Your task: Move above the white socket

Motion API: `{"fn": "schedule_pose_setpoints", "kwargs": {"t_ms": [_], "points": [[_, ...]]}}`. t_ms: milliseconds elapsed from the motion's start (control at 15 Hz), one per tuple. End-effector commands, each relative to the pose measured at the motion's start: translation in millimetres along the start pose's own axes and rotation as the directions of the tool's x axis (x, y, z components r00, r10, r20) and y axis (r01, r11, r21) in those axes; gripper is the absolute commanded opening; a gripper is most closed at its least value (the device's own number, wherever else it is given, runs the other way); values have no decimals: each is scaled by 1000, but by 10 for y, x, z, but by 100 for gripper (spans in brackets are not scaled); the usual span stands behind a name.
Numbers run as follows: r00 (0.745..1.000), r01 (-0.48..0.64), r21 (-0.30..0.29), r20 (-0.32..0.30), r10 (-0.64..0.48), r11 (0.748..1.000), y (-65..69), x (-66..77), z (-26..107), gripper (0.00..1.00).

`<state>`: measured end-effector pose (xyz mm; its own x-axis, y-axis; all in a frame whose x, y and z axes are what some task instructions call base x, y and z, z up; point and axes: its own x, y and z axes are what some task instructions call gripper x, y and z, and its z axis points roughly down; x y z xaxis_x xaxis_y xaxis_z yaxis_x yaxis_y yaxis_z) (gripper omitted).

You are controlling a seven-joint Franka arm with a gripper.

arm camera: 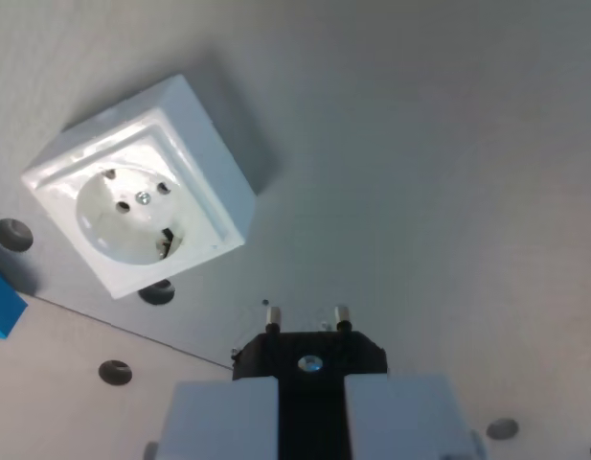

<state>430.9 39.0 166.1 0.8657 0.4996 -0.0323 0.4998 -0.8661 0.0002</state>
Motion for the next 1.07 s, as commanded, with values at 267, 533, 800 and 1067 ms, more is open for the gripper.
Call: {"fn": "schedule_pose_setpoints", "kwargs": {"t_ms": [267, 533, 800, 1067], "points": [[960, 262, -73, -78, -267, 962, -202, -17, 257, 0], [949, 302, -78, -69, -307, 950, -319, -12, 383, 0], [942, 322, -90, -73, -329, 942, -419, -26, 471, 0], [939, 327, -98, -79, -334, 940, -506, -46, 539, 0]]}}
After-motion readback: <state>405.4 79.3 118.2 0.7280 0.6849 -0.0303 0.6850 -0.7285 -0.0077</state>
